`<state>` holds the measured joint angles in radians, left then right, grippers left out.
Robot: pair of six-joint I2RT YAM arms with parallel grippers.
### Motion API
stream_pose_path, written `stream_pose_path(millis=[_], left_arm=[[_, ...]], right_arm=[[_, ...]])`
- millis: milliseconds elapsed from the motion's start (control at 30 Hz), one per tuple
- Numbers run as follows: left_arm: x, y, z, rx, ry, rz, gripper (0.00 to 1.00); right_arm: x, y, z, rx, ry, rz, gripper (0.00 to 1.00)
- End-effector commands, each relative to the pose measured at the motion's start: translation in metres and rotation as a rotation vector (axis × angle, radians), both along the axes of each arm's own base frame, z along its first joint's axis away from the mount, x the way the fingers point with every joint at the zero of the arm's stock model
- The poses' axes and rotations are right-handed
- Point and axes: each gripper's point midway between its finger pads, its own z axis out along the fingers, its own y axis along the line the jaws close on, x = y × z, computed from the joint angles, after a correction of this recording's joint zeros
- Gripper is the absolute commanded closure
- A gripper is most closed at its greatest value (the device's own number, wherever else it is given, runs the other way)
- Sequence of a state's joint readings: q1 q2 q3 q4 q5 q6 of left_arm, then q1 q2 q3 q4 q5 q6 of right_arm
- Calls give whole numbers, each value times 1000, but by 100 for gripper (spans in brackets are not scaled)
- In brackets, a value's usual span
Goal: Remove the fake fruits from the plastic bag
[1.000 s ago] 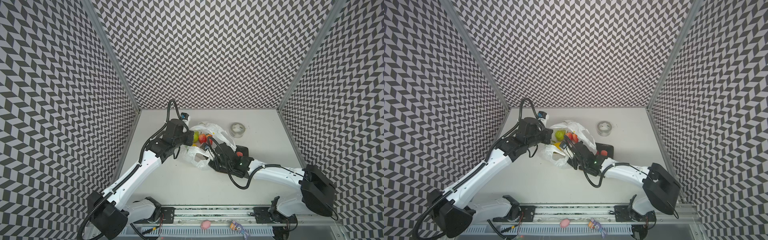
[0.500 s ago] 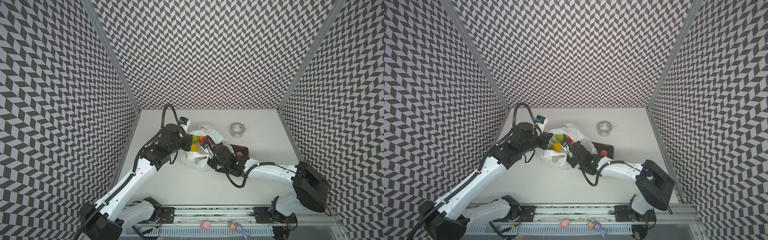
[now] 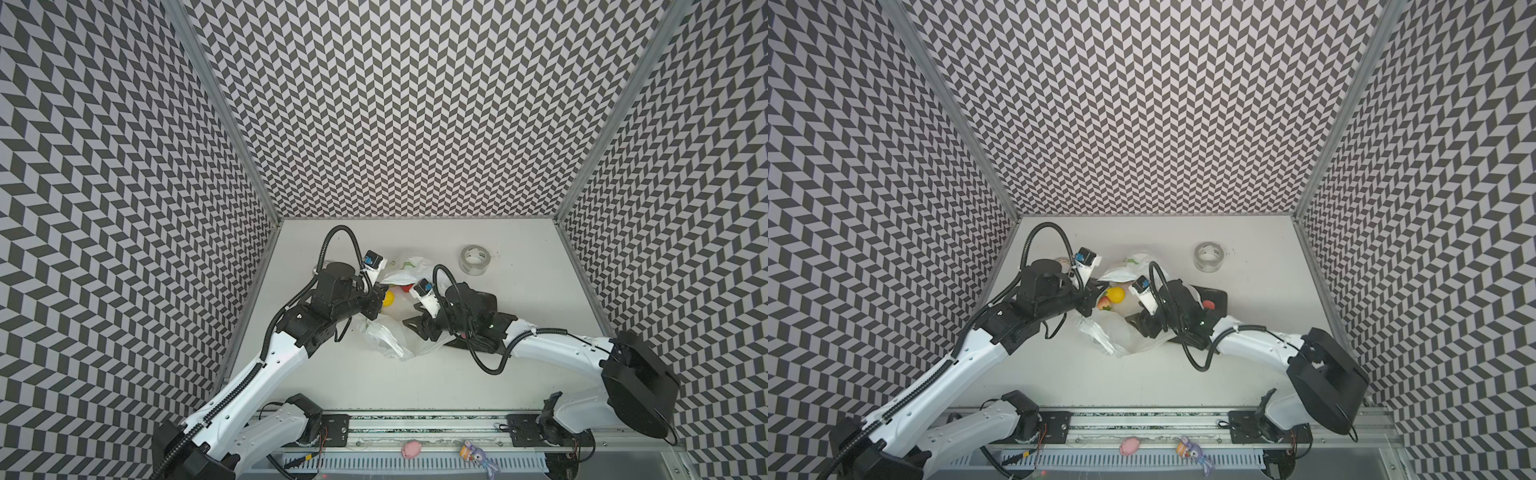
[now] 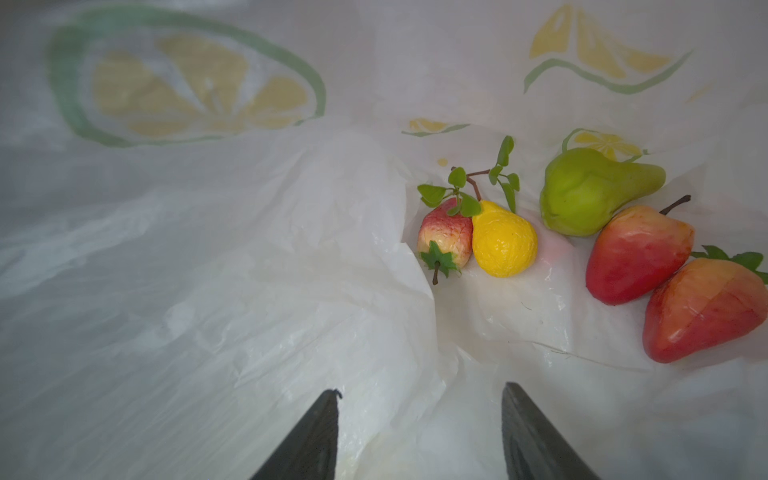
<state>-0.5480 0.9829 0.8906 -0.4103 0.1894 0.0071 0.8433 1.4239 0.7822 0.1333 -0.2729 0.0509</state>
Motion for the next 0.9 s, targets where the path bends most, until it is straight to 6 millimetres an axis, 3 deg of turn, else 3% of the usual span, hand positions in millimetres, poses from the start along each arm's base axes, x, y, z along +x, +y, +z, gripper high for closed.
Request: stream_pose_path(millis=[0, 67, 267, 467, 567, 633, 767, 867], left_arm=[[-2, -5, 22, -35, -101, -53, 100], [-3, -9, 23, -56, -102, -65, 100], [-3, -14, 25, -99, -94, -77, 100], [-3, -10, 19, -96, -79, -48, 97], [-2, -5, 23, -119, -73, -5, 68], [0, 0, 36, -164, -87, 39, 47], [6, 20, 68, -283, -106, 194, 16], [19, 50, 73, -329, -34, 397, 11]], right_arm=[[1, 6, 21, 72, -19, 6, 39], [10, 8, 13, 29, -43, -50, 40], [29, 42, 13, 40, -42, -123, 41], [47, 64, -11, 11, -58, -159, 37], [53, 69, -20, 10, -42, -183, 36], [56, 68, -27, 13, -23, -208, 35], [57, 68, -40, 23, 8, -231, 32], [59, 69, -45, 26, 22, -245, 31]])
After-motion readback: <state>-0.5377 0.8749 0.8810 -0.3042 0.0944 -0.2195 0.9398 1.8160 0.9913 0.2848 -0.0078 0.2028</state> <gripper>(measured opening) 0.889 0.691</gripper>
